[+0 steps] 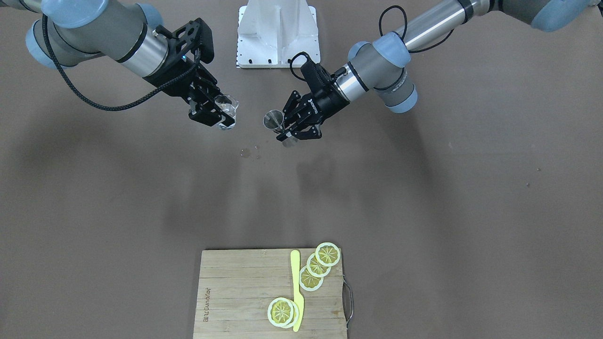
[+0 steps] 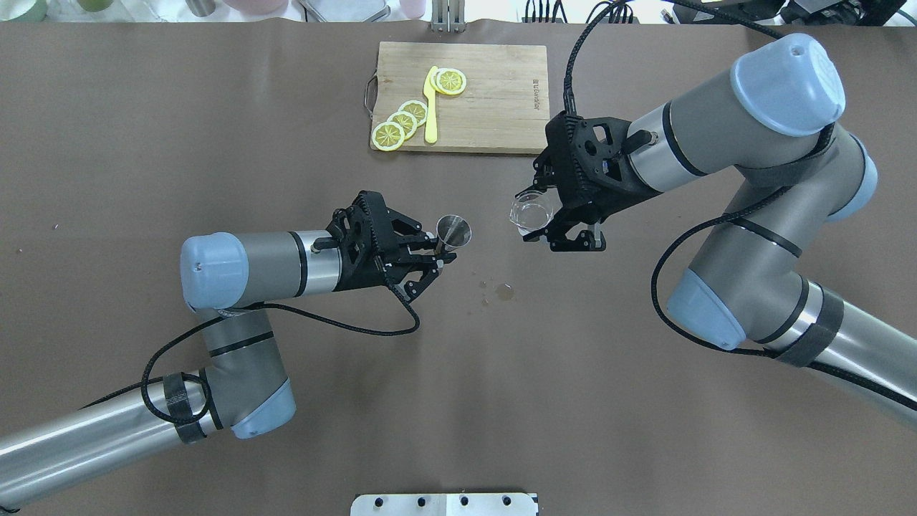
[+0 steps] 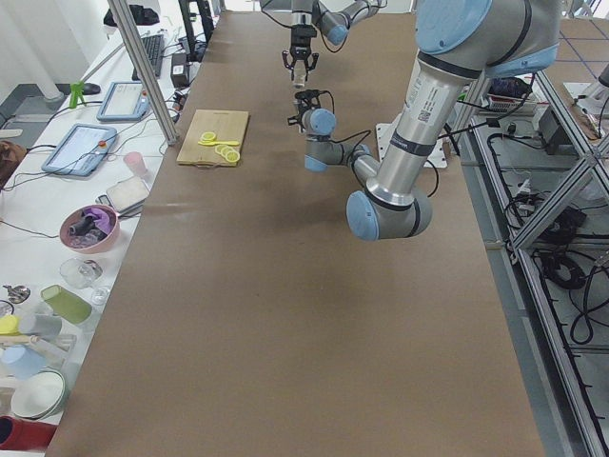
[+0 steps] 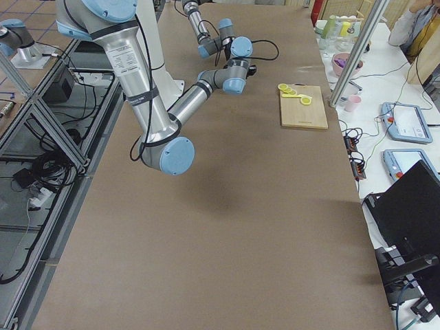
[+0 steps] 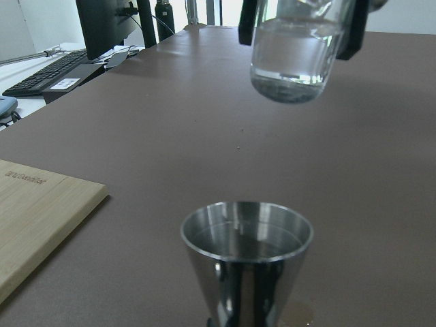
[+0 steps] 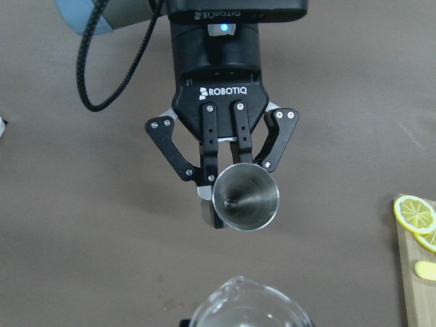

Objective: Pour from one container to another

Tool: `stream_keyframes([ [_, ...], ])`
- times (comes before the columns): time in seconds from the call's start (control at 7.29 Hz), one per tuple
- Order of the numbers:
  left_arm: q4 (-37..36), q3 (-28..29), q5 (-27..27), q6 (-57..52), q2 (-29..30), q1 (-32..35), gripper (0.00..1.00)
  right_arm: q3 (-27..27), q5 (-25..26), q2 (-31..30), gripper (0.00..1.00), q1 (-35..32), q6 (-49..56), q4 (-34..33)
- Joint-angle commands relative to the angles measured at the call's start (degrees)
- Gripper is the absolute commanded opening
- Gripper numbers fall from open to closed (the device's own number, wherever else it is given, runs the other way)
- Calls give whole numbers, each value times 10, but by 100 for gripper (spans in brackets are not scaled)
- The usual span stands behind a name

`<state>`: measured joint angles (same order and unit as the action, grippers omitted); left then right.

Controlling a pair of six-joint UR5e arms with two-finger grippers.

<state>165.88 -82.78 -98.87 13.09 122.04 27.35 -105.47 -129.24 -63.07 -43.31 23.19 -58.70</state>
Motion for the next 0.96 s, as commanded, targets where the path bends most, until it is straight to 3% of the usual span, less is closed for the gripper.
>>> stream_keyframes([
  [0.0, 1, -3, 0, 0, 0, 2, 0, 2, 13, 16, 0, 8, 20, -34],
  [0.82, 0, -3, -2, -1, 0, 5, 0, 4, 37, 58, 0, 27, 51, -103],
])
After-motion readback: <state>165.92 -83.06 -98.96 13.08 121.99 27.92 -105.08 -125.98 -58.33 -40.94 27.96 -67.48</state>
